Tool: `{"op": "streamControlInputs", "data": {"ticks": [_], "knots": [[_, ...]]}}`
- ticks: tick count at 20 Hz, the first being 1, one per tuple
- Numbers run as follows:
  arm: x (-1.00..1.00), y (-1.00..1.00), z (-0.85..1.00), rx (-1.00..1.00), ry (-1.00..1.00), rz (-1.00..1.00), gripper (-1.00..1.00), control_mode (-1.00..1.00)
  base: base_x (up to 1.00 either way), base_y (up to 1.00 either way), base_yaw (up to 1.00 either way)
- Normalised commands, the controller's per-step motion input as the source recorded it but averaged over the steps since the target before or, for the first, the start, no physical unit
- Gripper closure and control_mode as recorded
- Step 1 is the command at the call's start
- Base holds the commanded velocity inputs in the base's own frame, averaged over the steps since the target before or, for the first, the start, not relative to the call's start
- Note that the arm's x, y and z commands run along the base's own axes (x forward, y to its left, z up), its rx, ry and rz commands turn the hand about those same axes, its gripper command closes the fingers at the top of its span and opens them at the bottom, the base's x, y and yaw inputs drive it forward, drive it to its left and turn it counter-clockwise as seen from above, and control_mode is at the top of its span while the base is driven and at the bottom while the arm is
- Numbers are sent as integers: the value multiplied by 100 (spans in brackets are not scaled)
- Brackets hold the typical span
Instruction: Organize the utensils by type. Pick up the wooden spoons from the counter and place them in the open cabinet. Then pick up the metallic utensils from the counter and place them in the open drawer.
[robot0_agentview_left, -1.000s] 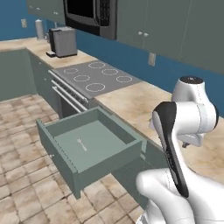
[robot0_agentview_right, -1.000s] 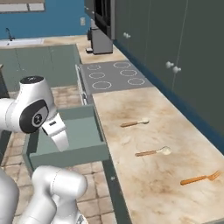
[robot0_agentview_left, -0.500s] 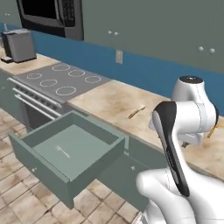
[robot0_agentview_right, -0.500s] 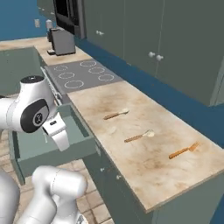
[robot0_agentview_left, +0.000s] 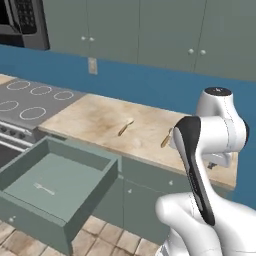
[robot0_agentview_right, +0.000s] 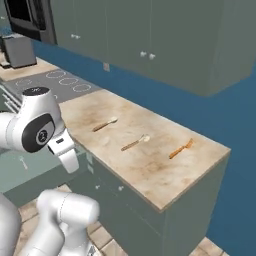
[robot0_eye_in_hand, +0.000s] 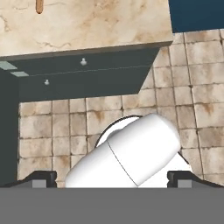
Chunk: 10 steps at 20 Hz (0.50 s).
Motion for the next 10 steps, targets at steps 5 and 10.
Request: {"op": "streamControlInputs", "data": {"ticks": [5, 10], "knots": [[0, 0, 0, 0, 0, 0, -100, 100, 0, 0, -39], [0, 0, 0, 0, 0, 0, -100, 100, 0, 0, -33]]}}
